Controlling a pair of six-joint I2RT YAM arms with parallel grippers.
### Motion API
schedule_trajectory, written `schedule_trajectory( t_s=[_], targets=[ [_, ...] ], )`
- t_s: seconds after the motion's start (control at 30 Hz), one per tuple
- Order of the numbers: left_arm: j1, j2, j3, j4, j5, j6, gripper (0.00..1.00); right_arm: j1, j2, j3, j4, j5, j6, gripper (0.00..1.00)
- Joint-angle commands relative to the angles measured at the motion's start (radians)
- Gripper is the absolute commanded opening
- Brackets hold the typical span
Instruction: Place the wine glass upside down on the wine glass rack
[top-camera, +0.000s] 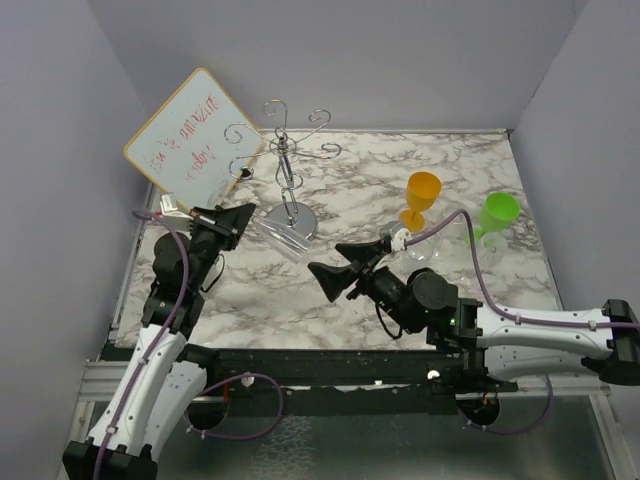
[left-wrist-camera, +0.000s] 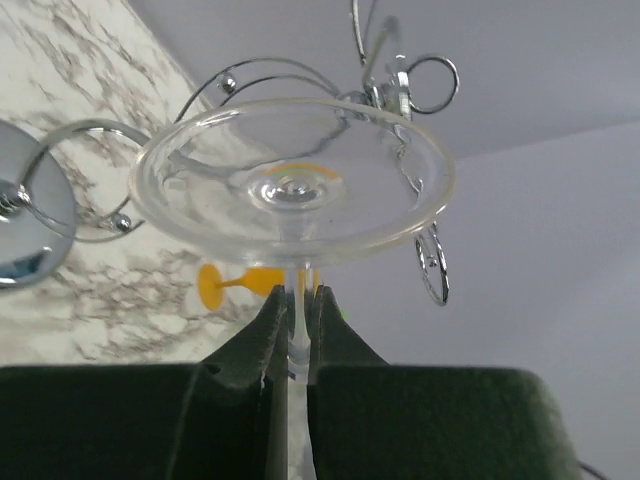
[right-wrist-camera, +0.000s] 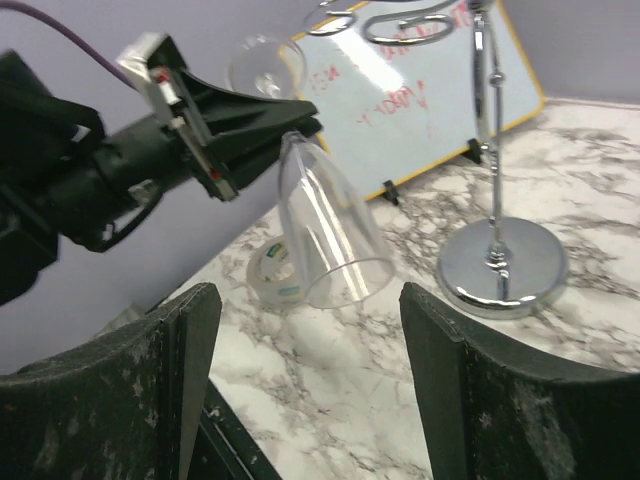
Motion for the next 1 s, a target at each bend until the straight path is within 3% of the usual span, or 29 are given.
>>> schedule_trajectory(
  t_s=[0.0, 0.1, 0.23, 0.37, 0.47, 0.73, 0.97],
  targets=[
    [0.003, 0.072, 0.198, -0.131, 0.053, 0.534, 0.0, 0.008, -0.03, 0.063, -0.2, 0.202, 0.047, 0.79],
    [0.003, 0.094, 0.317, -0.265, 0.003, 0.749, 0.0, 0.008, 0.007, 0.168, -0.337, 0.292, 0.084, 0.79],
    [0.003, 0.062, 0.332, -0.278, 0.01, 0.911, 0.0, 0.006, 0.039, 0.231, -0.38, 0.324, 0.1, 0.79],
    [0.003, 0.045, 0.284, -0.194, 0.153, 1.05, 0.0, -0.016, 0.07, 0.301, -0.457, 0.319, 0.153, 0.81],
    [0.003, 0.079, 0.27, -0.171, 0.27, 1.145, 0.0, -0.081, 0.121, 0.386, -0.576, 0.222, 0.224, 0.81],
    [0.003, 0.206, 0.239, -0.067, 0.411, 1.268, 0.0, -0.253, 0.226, 0.462, -0.616, -0.044, 0.276, 0.81],
    [0.003, 0.316, 0.274, 0.018, 0.441, 1.293, 0.0, -0.285, 0.224, 0.41, -0.585, -0.098, 0.318, 0.81]
  ],
)
